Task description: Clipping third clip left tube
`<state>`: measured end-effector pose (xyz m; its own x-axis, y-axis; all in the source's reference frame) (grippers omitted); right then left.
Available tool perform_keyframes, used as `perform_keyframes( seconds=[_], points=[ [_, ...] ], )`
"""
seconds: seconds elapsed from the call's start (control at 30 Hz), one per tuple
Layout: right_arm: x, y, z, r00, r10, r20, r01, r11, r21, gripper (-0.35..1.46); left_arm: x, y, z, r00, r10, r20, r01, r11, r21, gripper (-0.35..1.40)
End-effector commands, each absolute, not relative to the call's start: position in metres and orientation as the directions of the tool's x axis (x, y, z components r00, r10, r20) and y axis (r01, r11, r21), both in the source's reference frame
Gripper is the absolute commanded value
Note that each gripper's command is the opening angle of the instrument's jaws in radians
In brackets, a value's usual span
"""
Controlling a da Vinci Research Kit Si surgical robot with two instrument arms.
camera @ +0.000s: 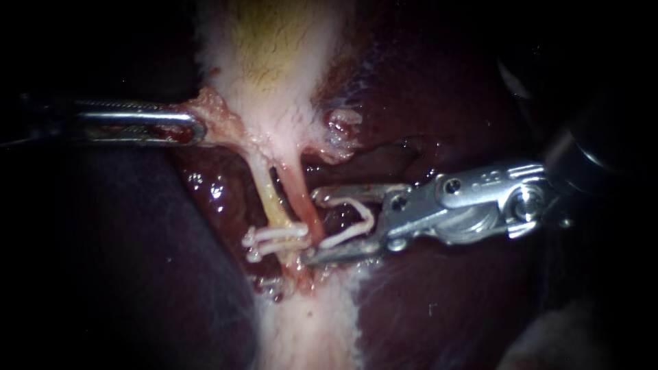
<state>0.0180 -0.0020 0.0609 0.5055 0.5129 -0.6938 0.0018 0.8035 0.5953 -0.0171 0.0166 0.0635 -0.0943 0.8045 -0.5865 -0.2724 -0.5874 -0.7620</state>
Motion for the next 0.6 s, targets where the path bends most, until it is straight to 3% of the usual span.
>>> perform_keyframes(
  seconds=[0.03, 0.6],
  points=[
    [0.0182, -0.002, 0.061, 0.505, 0.517, -0.691, 0.002, 0.801, 0.599, 0.5, -0.0171, 0.0166, 0.0635, -0.094, 0.804, -0.587, -0.273, -0.588, -0.762, -0.35],
    [0.0199, -0.0004, 0.0652, 0.505, 0.523, -0.687, -0.016, 0.801, 0.599, 0.5, -0.0172, 0.0163, 0.0632, -0.094, 0.804, -0.587, -0.275, -0.587, -0.761, -0.35]
  ],
)
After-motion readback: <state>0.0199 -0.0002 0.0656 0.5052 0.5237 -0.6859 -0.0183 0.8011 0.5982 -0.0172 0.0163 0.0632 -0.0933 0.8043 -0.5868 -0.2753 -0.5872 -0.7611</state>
